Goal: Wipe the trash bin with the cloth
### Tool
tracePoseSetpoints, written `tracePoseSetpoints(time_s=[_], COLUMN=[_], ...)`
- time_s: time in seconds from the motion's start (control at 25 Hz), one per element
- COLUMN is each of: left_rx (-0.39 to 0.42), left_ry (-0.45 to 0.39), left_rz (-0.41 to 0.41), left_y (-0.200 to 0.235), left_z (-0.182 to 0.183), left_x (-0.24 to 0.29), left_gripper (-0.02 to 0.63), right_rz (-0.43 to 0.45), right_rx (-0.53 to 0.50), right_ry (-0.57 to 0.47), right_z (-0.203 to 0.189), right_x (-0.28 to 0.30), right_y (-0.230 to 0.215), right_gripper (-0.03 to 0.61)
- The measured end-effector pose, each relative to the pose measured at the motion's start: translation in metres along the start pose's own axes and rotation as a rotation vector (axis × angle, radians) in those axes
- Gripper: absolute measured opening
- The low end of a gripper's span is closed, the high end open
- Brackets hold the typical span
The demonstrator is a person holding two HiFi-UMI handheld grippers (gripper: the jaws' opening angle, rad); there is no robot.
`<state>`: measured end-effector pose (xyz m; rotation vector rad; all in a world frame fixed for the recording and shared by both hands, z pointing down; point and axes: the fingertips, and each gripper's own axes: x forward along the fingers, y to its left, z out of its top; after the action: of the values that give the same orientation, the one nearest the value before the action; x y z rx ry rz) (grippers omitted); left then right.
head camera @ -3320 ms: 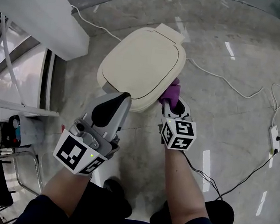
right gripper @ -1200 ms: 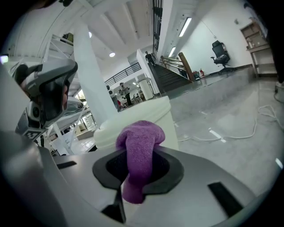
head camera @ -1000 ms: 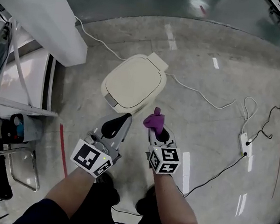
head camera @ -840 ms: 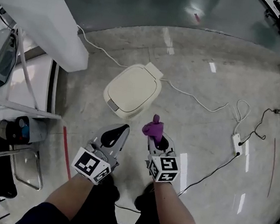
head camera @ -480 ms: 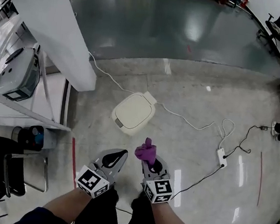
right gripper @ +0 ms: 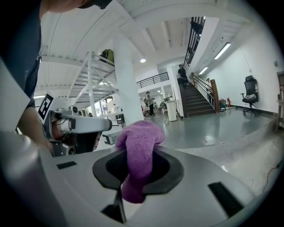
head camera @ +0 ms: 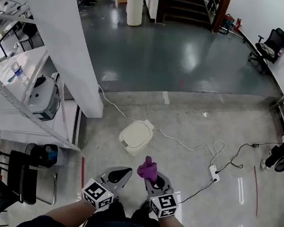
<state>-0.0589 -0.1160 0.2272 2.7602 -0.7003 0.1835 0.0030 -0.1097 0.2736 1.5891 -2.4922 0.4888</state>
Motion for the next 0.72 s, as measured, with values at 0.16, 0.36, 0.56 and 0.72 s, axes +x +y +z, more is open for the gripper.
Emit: tracePoseSetpoints(time_s=[0.16,0.36,0.56,0.72], left_rx=[0.033,0.078,0.073,0.090], left_ry=[-0.034,-0.093,-0.092,-0.104], left_rz=[-0.039,-0.096,-0.150,-0.181], left_y=[-0.036,-0.068,-0.094,-0.107], left_z=[0.040,0.079,0.077,0.084], left_x=[-0.023,-0.048,-0.062,-0.069], left_gripper=[-0.002,-0.002,-0.002,-0.002], right_rz=[0.035,0.093,0.114,0.119], right_rx=[-0.027,-0.050,-0.086,-0.115], right_ry=[-0.036,-0.098,-0.124,-0.166], right_z=[0.043,0.082,0.095,0.113], right_x=[-0.035,-0.061,-0.080,-0.095], right_y=[0.031,0.064,0.084,0.092], right_gripper=[0.078,0.078,0.078,0.078])
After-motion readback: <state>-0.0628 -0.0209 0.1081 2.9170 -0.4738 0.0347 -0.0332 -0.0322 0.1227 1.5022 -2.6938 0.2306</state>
